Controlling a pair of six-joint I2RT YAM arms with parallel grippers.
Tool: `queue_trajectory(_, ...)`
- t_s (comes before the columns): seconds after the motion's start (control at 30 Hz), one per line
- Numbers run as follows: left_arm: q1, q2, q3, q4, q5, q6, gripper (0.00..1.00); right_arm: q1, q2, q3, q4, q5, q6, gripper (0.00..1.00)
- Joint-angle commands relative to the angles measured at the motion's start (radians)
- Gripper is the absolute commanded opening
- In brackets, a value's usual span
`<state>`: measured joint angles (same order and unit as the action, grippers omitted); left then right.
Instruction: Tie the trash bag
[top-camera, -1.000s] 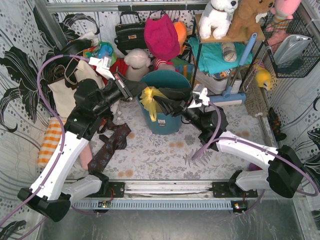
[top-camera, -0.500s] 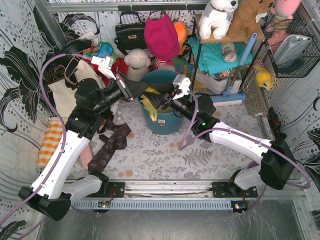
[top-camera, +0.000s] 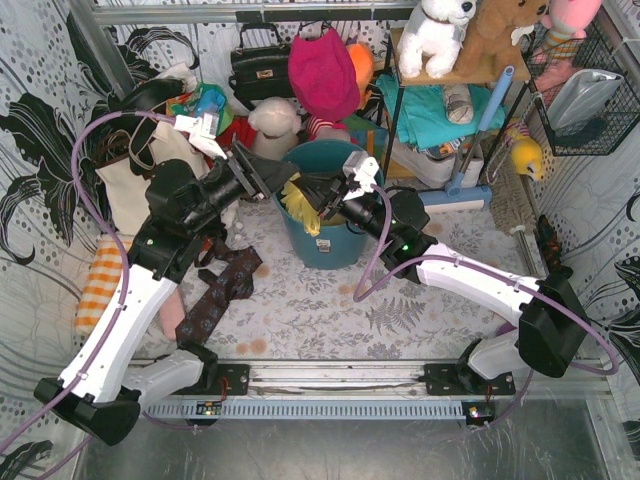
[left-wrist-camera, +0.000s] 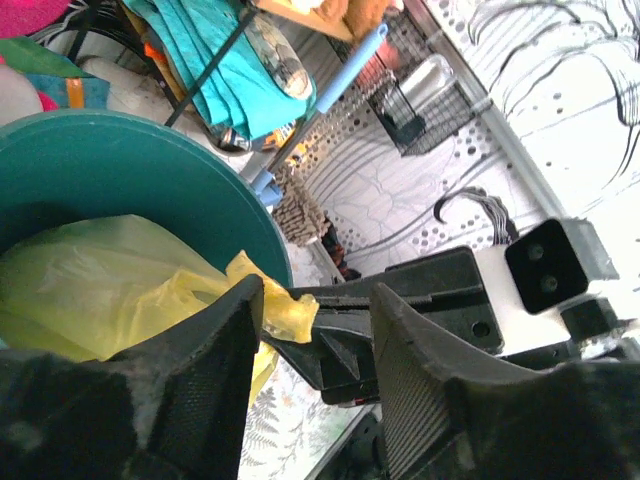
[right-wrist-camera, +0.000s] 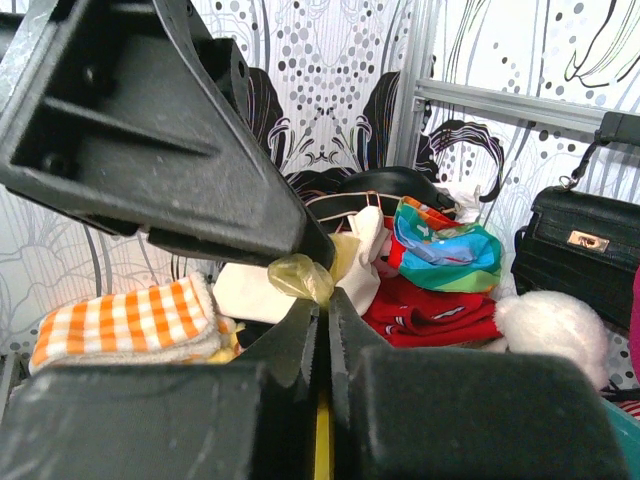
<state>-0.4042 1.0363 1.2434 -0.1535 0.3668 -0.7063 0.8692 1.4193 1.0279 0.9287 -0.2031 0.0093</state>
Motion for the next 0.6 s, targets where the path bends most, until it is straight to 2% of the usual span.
queue_trajectory(0.0,0.001,-0.026,0.004,0.025,-0.134,-0.057,0.57,-0.002,-0.013,-0.009,0.083,-0.027,-0.01,0.0)
queue_trajectory(0.3,0.001,0.033,0.065,-0.089,-0.18,-0.051,0.6,-0.001,-0.01,-0.008,0.091,-0.04,-0.009,0.0)
queue_trajectory(0.57,0.001,0.059,0.057,-0.032,-0.02,-0.043,0.56,-0.001,-0.008,-0.004,0.086,-0.038,-0.007,0.0)
